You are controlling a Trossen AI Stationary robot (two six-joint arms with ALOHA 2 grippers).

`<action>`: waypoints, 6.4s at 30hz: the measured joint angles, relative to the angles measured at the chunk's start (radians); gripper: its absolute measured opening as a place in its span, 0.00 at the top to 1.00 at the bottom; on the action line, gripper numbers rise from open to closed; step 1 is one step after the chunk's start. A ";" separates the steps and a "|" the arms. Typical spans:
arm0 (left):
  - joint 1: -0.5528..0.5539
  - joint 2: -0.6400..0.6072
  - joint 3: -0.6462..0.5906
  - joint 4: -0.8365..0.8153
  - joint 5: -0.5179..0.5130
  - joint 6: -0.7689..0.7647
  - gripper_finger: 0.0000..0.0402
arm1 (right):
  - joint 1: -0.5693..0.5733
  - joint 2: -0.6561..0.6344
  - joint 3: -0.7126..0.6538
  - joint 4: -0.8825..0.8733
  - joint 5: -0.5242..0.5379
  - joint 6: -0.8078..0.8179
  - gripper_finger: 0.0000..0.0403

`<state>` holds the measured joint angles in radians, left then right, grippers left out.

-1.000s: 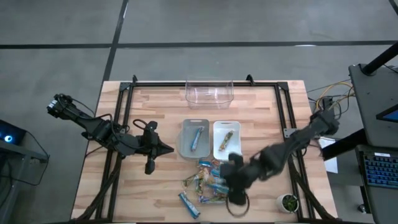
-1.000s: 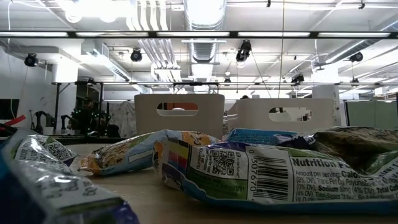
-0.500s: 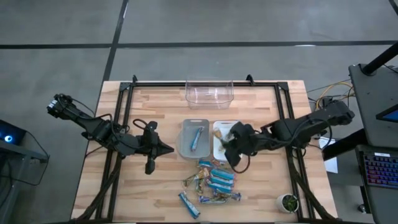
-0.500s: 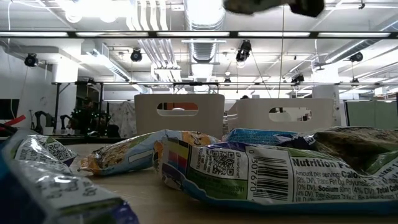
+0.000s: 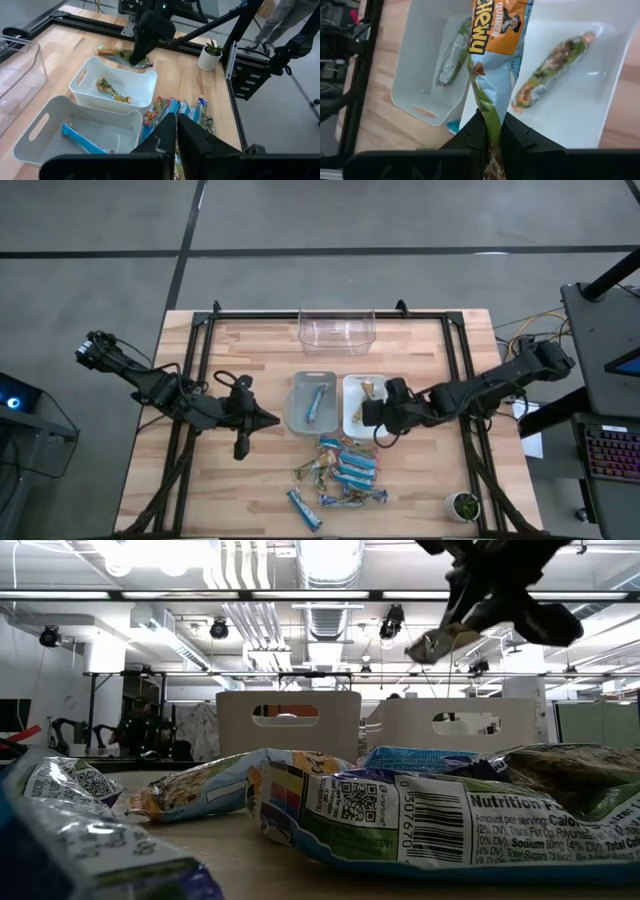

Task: Pick and place Granola Bars by type
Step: Put the orange granola bar into the white bin, then put the blue granola bar into the transparent bin

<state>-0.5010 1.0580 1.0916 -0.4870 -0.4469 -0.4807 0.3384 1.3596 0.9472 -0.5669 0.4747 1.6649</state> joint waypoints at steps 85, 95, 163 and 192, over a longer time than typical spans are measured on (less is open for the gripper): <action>0.000 0.000 0.000 -0.001 0.000 -0.017 1.00 | 0.345 0.004 0.278 0.113 -0.108 -0.892 0.98; 0.000 0.000 0.000 -0.001 0.000 -0.017 1.00 | 0.457 0.063 0.277 0.114 -0.014 -1.024 0.98; -0.050 0.491 0.638 -0.396 0.400 0.135 1.00 | 0.512 0.239 0.336 0.099 -0.115 -0.966 0.98; -0.020 0.528 0.639 -0.407 0.455 0.121 0.50 | 0.512 0.239 0.336 0.093 -0.113 -0.961 0.98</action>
<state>-0.5211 1.5857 1.7306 -0.8939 0.0082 -0.3595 0.8505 1.5982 1.2827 -0.4742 0.3614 0.7040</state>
